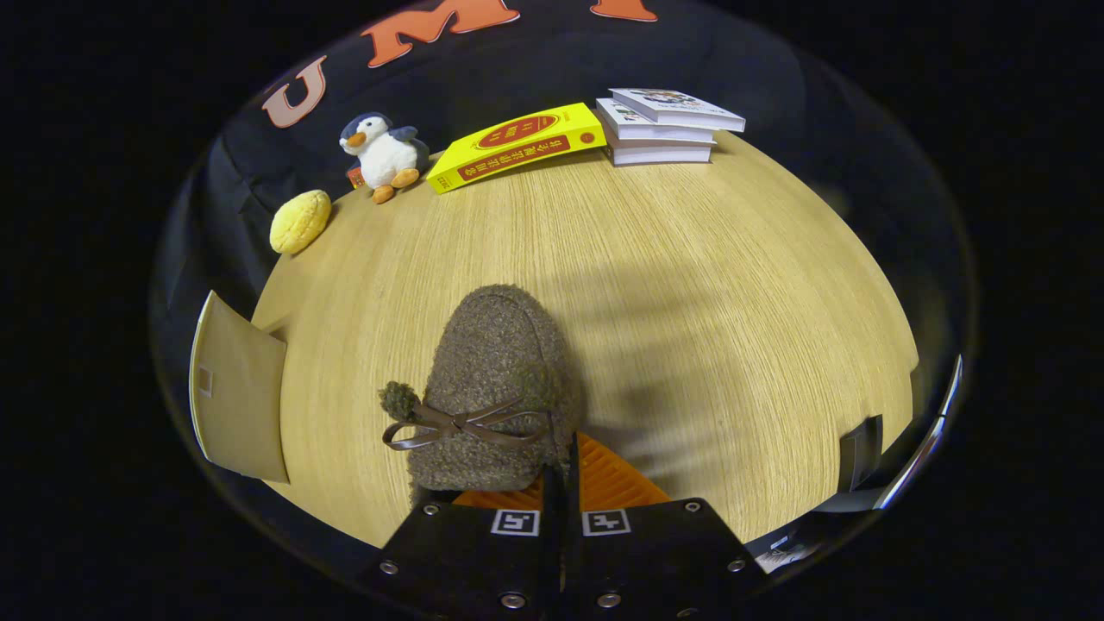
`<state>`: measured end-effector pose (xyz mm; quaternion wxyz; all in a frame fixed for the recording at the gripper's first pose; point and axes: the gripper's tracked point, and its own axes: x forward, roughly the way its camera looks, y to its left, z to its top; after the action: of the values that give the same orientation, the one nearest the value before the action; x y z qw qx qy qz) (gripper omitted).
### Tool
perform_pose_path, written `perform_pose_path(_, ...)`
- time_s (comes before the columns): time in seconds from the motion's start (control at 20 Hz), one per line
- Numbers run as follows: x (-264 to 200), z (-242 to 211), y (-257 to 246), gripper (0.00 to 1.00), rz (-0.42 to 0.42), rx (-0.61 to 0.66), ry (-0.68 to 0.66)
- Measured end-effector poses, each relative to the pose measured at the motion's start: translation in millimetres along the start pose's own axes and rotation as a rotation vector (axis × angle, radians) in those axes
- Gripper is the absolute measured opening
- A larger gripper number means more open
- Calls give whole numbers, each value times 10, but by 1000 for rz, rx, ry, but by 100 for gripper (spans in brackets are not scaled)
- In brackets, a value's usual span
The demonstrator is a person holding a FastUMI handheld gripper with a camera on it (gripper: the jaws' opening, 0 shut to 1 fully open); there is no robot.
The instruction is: Open the storage box then place both shoes into the box .Put the left shoe in first, then the right shoe, with the right side of both shoes facing outward in a uniform manner.
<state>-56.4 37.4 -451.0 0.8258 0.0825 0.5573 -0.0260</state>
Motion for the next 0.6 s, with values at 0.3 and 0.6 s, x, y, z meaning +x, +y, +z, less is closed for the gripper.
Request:
perform_pose_path(0.3,-490,173,671,4,51,-45,8)
perform_pose_path(0.6,-886,340,1550,4,119,-96,26)
